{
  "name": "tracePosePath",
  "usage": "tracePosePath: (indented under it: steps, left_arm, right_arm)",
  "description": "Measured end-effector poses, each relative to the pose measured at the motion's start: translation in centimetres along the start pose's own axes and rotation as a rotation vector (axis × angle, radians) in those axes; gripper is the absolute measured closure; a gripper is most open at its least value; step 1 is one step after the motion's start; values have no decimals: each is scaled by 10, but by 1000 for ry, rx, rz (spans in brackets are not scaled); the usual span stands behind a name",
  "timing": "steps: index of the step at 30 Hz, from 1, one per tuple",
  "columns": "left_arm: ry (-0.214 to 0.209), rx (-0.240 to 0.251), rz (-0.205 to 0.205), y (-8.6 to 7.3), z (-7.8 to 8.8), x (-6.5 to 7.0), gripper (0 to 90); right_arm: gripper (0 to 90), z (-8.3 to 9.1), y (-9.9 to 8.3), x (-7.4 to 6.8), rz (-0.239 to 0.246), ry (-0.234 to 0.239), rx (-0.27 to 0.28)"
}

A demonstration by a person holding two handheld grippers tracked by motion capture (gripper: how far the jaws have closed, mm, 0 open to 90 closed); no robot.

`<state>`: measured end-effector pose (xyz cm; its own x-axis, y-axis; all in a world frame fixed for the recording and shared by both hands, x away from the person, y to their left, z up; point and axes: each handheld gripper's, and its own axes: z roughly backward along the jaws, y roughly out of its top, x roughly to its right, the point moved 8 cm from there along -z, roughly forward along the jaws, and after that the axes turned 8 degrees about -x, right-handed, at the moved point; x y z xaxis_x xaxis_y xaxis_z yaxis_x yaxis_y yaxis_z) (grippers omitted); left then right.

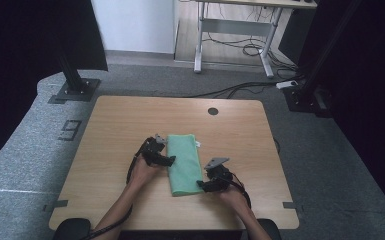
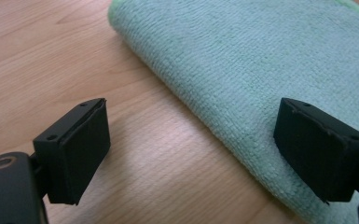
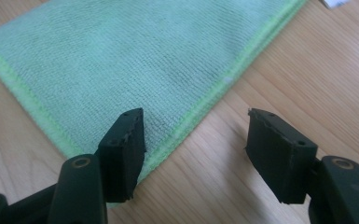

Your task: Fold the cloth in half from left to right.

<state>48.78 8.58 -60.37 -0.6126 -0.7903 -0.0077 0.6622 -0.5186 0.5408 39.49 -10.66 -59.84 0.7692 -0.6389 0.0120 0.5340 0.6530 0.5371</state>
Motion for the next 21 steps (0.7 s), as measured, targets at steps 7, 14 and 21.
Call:
tracePosePath:
  steps: [7, 14, 21]
  left_arm:
    - [3, -4, 10, 0, -1, -10, 96]
    - [8, 4, 31, 0, -1, -21, 94]
    - [-2, 10, 40, -1, -2, -22, 91]
  right_arm:
    - [369, -6, 9, -11, 13, 10, 7]
    - [363, -12, 18, -17, 14, 20, 13]
    - [356, -14, 21, -19, 10, 20, 21]
